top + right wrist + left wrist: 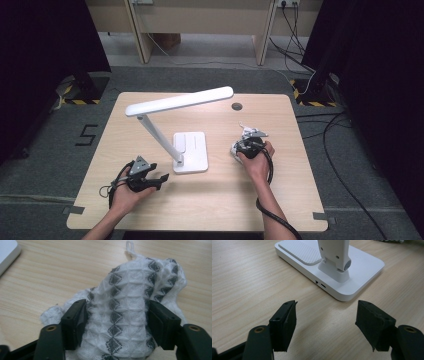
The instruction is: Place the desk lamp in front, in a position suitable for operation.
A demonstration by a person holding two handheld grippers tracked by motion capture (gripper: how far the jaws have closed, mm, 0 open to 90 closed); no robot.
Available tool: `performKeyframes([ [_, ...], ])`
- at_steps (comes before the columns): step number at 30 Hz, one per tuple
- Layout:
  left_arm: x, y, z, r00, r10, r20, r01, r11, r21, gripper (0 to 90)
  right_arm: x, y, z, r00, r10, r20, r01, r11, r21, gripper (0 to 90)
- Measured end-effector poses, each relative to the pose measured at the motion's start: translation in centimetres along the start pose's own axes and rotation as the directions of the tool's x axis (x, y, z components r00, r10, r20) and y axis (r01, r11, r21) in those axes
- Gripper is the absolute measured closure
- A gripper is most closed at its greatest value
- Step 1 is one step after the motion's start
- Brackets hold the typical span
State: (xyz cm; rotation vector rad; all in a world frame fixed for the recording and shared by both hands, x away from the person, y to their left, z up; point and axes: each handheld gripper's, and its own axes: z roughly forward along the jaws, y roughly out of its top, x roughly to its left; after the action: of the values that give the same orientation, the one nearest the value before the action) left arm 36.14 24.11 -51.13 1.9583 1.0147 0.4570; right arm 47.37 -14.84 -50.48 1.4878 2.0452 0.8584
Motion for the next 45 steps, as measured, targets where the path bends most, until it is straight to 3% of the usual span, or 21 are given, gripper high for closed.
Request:
performKeyframes([
  [8,-0.3,-0.4,-0.3,0.9999,0.012,0.008,-0.012,0.9999,0.007,33.1,0.4,-0.3,-0.6,0.9989,-0.025,-0.039,0.025,1.000,-0.002,66.1],
  [15,-0.7,-0.5,-0.6,0.9997,0.013,0.019,-0.013,0.9999,0.003,33.7,1.1,-0.7,-1.5,0.9956,-0.065,-0.068,0.065,0.998,0.007,69.8],
  [20,-1.0,-0.3,-0.9,0.9995,0.026,0.019,-0.026,0.9997,-0.004,33.7,2.3,-1.1,-2.6,0.9871,-0.118,-0.108,0.118,0.993,-0.009,70.2],
  [31,-1.6,0.1,-1.4,0.9991,0.032,0.027,-0.031,0.9992,-0.026,32.5,5.2,-2.0,-6.1,0.9600,-0.216,-0.178,0.205,0.976,-0.075,70.2],
  [45,-2.6,1.5,-1.3,0.9970,0.042,0.065,-0.039,0.9983,-0.044,31.8,9.6,-4.0,-8.5,0.9092,-0.321,-0.265,0.296,0.946,-0.131,70.2],
])
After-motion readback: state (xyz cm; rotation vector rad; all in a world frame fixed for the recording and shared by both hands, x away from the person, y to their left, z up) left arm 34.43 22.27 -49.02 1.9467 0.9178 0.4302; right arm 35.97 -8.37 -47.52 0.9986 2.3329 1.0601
